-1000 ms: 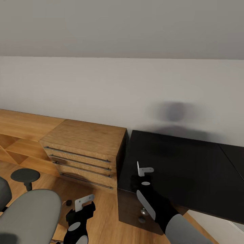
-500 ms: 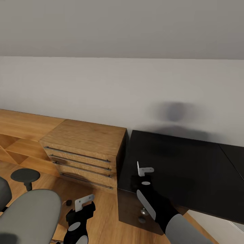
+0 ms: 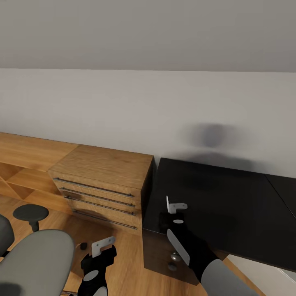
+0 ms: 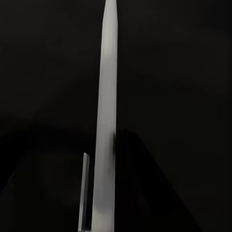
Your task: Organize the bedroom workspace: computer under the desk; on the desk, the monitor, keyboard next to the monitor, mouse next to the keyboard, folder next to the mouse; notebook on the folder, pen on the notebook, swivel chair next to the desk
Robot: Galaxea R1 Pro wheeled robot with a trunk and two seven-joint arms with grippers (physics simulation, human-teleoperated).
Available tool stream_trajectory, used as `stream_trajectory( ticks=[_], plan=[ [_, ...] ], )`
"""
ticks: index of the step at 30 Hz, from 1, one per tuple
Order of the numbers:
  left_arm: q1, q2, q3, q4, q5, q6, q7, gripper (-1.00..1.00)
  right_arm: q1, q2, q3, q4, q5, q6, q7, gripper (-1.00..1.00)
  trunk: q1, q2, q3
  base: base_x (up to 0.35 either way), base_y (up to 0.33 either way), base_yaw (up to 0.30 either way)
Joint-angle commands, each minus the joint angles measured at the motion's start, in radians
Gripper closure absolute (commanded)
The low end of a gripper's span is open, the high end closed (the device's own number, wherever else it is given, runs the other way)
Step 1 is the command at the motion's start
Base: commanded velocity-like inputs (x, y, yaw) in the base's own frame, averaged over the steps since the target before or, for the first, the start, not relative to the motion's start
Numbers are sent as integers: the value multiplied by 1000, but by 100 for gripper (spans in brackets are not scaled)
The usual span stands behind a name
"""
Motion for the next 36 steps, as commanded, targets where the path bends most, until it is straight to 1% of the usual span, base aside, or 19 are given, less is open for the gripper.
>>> stream_trajectory(
  ticks=[1,5,12,14,17,21,24,36],
  plan=[
    [-1,1,-3,-2,3,6,7,-100,-1,-1,-3,24,-5,8,-9,100,0,-1,-1,0,0,0],
    [-1,1,-4,-1,3,6,7,-100,-1,-1,-13,24,-6,8,-7,100,0,-1,-1,0,0,0],
    [-1,1,-4,-1,3,6,7,-100,-1,-1,-15,24,-8,8,-6,100,0,-1,-1,0,0,0],
    [-1,1,-4,-2,3,6,7,-100,-1,-1,-15,24,-12,8,-6,100,0,-1,-1,0,0,0],
    [-1,1,-4,-1,3,6,7,-100,-1,-2,-15,24,-32,8,-5,100,0,-1,-1,0,0,0],
    [-1,1,-4,-1,3,6,7,-100,-1,-17,-16,24,-42,9,33,100,0,-1,-1,0,0,0],
    [-1,1,-4,-1,4,6,7,-100,-1,-23,-21,24,-43,10,50,100,0,-1,-1,0,0,0],
    [-1,1,-4,0,4,6,7,-100,-1,-26,-26,24,-44,17,64,100,0,-1,-1,0,0,0]
  ],
)
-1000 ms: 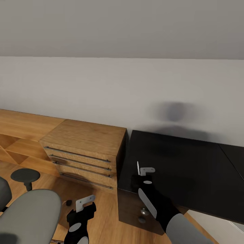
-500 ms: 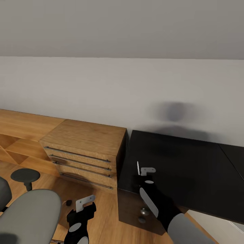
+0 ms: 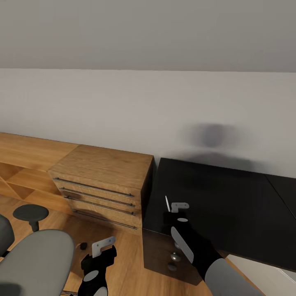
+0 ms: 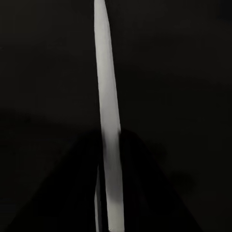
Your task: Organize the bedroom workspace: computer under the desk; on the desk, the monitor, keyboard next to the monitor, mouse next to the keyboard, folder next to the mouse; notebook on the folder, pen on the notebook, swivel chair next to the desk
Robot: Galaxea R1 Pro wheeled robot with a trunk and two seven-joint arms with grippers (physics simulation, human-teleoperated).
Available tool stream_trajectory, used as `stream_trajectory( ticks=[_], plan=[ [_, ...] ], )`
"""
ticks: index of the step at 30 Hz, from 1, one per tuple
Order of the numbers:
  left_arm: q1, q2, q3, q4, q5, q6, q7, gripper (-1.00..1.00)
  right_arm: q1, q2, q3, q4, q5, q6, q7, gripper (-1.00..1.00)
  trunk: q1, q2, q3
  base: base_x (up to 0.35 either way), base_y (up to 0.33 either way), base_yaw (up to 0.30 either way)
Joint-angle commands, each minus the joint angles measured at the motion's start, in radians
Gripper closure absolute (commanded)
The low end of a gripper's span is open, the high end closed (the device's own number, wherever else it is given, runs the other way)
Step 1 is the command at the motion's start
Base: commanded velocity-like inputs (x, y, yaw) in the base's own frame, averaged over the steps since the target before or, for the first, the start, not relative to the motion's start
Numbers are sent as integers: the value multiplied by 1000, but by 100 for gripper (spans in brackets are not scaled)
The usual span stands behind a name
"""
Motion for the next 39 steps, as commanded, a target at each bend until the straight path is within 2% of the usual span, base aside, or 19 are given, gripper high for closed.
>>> stream_trajectory(
  ticks=[1,16,25,30,39],
  plan=[
    [-1,1,-2,-2,3,6,7,-100,0,-1,4,41,-19,1,-9,100,0,-1,-1,0,0,0],
    [-1,-2,-4,-2,1,6,7,-100,0,-2,4,39,-19,2,-8,100,0,-1,-1,0,0,0],
    [-1,-4,-3,-2,1,6,7,-100,0,-8,0,18,-17,3,-9,100,-34,62,27,0,0,0],
    [-1,-3,-3,-2,2,6,7,-100,1,-46,-44,-89,-18,15,-11,100,-54,97,43,-2,0,0],
    [-1,-6,-4,0,4,7,6,-100,7,-90,-61,-253,-19,53,-14,100,-88,160,71,-241,0,0]
  ],
)
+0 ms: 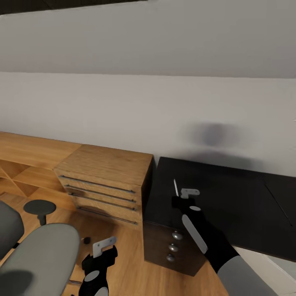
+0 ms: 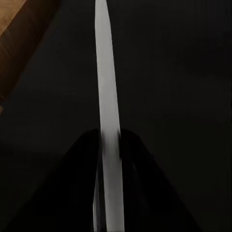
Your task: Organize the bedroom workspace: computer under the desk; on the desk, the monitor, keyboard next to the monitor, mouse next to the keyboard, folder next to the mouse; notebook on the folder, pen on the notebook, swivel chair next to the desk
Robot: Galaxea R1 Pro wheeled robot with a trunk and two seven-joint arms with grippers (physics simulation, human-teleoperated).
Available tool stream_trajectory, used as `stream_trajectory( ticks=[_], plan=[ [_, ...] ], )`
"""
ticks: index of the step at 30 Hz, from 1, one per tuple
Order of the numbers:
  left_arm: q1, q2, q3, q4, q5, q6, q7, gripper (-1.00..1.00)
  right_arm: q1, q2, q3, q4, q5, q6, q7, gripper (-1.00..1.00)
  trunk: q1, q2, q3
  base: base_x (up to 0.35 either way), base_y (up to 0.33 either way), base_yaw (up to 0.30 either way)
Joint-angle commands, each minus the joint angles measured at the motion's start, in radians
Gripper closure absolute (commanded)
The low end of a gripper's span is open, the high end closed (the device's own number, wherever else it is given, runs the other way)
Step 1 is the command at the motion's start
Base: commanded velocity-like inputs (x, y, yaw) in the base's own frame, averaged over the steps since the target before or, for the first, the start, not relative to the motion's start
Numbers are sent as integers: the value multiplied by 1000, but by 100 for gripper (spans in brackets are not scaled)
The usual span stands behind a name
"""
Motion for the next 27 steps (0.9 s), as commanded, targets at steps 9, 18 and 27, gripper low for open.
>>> stream_trajectory(
  ticks=[9,18,27],
  plan=[
    [-1,-45,4,160,71,14,0,-100,33,-26,3,-185,-12,15,-10,100,-35,62,27,-115,0,0],
    [-1,-63,-1,193,74,15,0,-100,76,-33,-13,-262,-11,15,-45,100,-43,76,33,-1,0,-97],
    [-1,-63,7,194,78,16,0,-100,77,-33,-59,-263,-27,16,-48,100,-43,76,33,-211,-48,-91]
  ],
)
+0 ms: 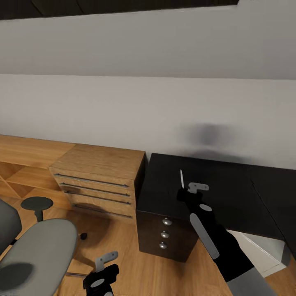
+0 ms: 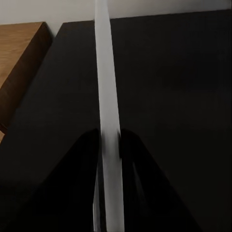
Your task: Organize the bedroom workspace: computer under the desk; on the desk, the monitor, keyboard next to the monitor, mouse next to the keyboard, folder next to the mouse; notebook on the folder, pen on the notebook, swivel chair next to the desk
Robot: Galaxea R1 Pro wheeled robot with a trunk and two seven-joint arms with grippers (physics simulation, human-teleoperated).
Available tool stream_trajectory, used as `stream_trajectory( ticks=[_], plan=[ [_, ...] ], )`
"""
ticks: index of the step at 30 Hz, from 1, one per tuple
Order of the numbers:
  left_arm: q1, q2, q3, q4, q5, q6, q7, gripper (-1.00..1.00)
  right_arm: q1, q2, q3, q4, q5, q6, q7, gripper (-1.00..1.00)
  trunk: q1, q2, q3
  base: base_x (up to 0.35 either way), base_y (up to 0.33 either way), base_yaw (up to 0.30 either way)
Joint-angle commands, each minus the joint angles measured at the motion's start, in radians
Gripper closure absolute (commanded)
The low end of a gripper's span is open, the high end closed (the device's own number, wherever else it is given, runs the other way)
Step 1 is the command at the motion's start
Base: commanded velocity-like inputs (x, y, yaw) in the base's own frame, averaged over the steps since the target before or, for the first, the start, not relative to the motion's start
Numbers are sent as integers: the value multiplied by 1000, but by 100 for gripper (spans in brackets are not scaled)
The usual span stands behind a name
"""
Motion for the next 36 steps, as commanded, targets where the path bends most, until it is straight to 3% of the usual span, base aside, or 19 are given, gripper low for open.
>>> stream_trajectory(
  ticks=[1,12,20,24,25,30,33,36],
  plan=[
    [-1,1,-3,-2,2,6,7,-100,-1,-1,2,-1,-9,2,-9,100,0,-1,-1,-53,-212,-3],
    [-1,1,-2,-1,-3,4,8,-100,-1,-5,-40,0,-9,1,-43,100,0,-1,1,-8,-62,-46],
    [-1,1,0,-2,-3,4,10,-100,0,-24,-204,19,-11,3,-46,100,0,-1,6,0,-1,-247],
    [-1,1,-3,2,2,4,11,-100,0,-33,-328,39,-11,1,-43,100,0,-1,8,0,0,-275],
    [-1,1,-4,6,2,4,12,-100,0,-34,-343,41,-11,1,-43,100,0,-1,9,0,0,-281],
    [-1,3,-10,104,-1,-3,12,-100,0,-37,-478,74,-9,-2,-39,100,0,-1,11,0,0,-288],
    [-1,3,-20,179,1,-53,11,-100,-1,-43,-519,93,-9,-6,-39,100,0,-1,12,0,0,-292],
    [-1,1,-71,259,1,-136,9,-100,-1,-53,-539,99,-10,-7,-39,100,0,-1,13,0,0,-293]
  ],
)
